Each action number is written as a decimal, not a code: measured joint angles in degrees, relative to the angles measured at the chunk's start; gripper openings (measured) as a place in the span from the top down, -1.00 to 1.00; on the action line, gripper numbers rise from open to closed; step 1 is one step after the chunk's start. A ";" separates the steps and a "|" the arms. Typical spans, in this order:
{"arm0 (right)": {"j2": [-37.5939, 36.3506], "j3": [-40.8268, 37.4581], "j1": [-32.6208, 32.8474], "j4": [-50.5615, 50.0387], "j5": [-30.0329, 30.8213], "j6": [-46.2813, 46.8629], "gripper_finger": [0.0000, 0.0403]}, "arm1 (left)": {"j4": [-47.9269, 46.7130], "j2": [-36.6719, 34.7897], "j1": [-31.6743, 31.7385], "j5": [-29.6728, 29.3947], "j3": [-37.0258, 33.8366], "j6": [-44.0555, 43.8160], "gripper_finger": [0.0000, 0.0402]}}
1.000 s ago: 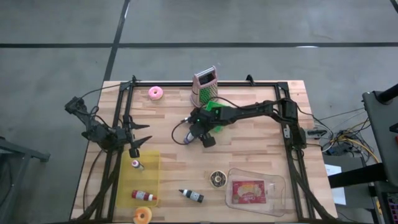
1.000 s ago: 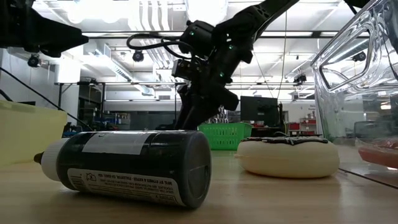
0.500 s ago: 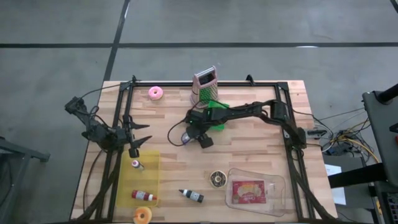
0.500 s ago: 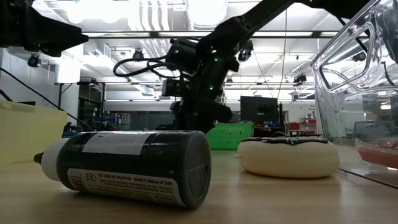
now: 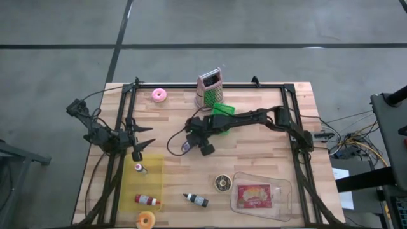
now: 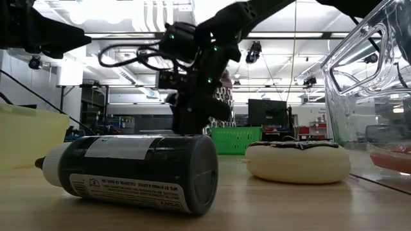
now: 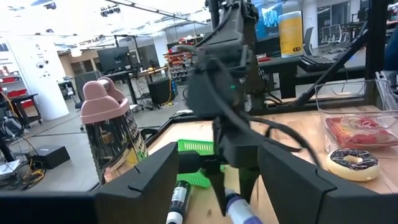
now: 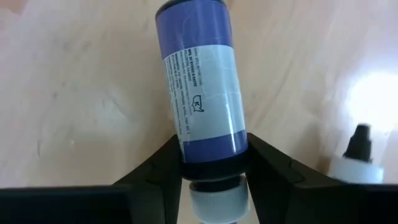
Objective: Pick & Place Food Item
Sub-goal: Put the violet ink bottle into the yellow bin
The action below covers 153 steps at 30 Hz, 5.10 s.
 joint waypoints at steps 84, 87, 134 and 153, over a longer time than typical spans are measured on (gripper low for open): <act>-2.75 1.16 12.78 25.65 49.12 -52.39 0.38 | -10.37 41.37 43.08 62.17 18.12 -36.47 -0.03; -2.75 1.16 12.84 25.68 49.11 -52.20 0.38 | -13.40 42.10 43.62 63.05 20.05 -35.56 -0.03; -2.80 1.49 12.89 28.29 49.83 -52.07 0.39 | -10.52 50.82 53.59 71.45 21.57 -26.41 0.42; -10.06 1.29 13.39 29.48 46.54 -36.56 -0.20 | -0.15 43.31 53.47 67.77 18.70 -15.55 0.46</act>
